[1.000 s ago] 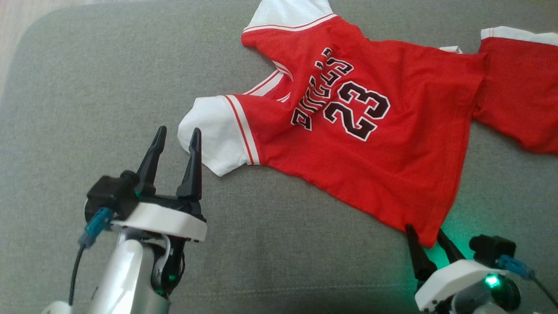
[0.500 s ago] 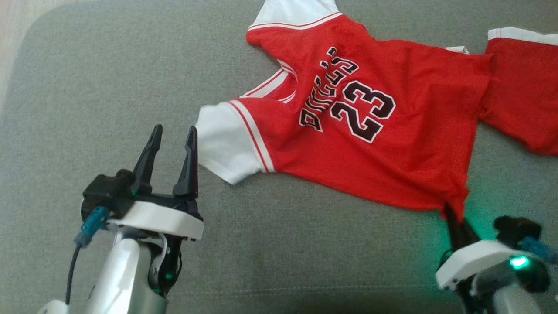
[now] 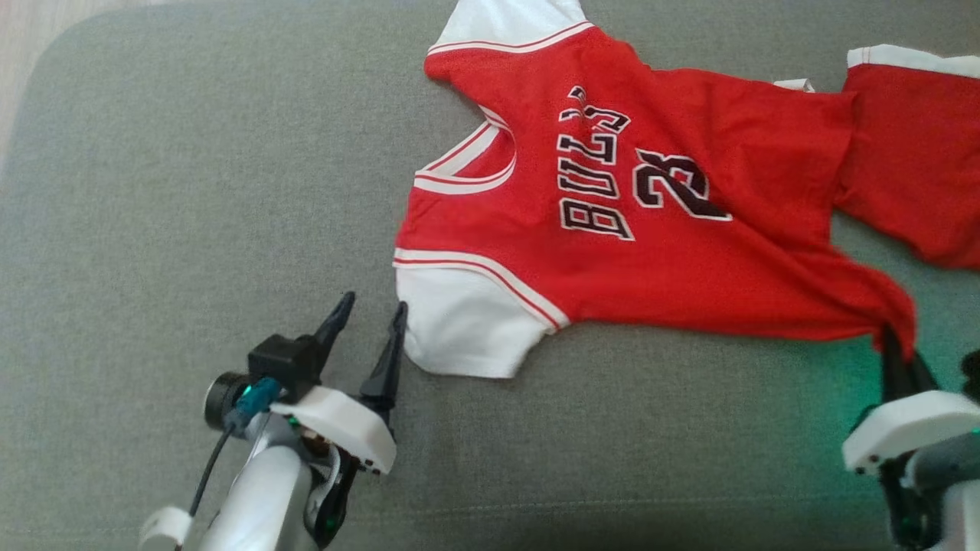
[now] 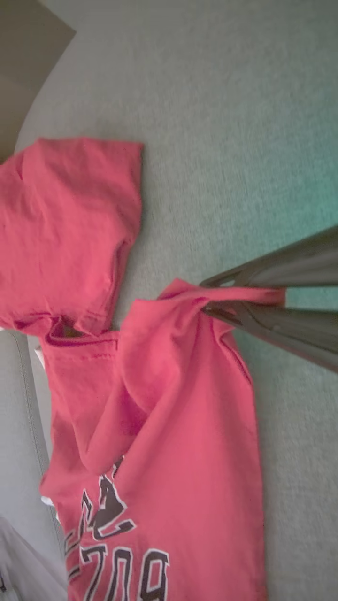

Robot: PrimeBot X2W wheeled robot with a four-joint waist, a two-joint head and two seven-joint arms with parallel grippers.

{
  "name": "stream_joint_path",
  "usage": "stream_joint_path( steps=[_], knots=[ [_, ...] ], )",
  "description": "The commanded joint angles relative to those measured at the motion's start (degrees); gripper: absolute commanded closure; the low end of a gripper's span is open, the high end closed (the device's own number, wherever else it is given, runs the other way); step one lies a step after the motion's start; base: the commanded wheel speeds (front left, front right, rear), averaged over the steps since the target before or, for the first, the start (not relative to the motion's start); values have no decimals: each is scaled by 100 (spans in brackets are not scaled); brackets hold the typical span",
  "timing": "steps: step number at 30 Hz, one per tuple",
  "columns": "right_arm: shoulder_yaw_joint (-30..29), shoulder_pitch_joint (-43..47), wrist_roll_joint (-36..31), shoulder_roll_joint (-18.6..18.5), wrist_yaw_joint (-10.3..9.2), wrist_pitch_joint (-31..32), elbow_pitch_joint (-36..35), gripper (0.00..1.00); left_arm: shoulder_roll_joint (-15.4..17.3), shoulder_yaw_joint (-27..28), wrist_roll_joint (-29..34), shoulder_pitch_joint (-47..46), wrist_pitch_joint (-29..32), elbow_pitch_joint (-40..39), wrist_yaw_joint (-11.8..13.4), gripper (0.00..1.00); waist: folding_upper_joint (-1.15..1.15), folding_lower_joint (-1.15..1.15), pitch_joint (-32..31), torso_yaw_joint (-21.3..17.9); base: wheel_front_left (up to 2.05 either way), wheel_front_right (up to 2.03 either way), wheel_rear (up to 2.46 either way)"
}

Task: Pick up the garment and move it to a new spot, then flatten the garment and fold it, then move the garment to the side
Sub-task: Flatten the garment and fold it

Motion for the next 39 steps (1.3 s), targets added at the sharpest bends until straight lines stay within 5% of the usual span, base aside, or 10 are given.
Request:
stream_joint_path(
  steps=[1,16,29,30,31,39],
  knots=[
    [-29,-235,-59,-50,37,-53,-172,100,92,87,6,-354,-45,-85,-36,0,0,0,10,-8,0,0,0],
    [-81,-461,-131,-50,37,-177,34,100,322,-1113,-371,-605,-22,722,-82,0,0,0,31,-38,0,0,0],
    [1,-512,-105,-50,37,-198,17,100,308,-1236,-497,-909,91,1340,-10,0,0,0,95,-104,0,0,0],
    [18,-520,-100,-50,37,-206,6,100,299,-1262,-514,-926,124,1378,-16,63,0,0,99,-110,0,0,0],
    [32,-529,-95,-50,37,-213,-7,100,293,-1280,-533,-945,131,1400,-22,100,0,0,103,-113,0,0,0],
    [341,-598,37,-50,37,-325,-260,100,264,-957,-936,-1074,-4,959,-41,100,0,0,26,-68,0,0,0]
  ],
)
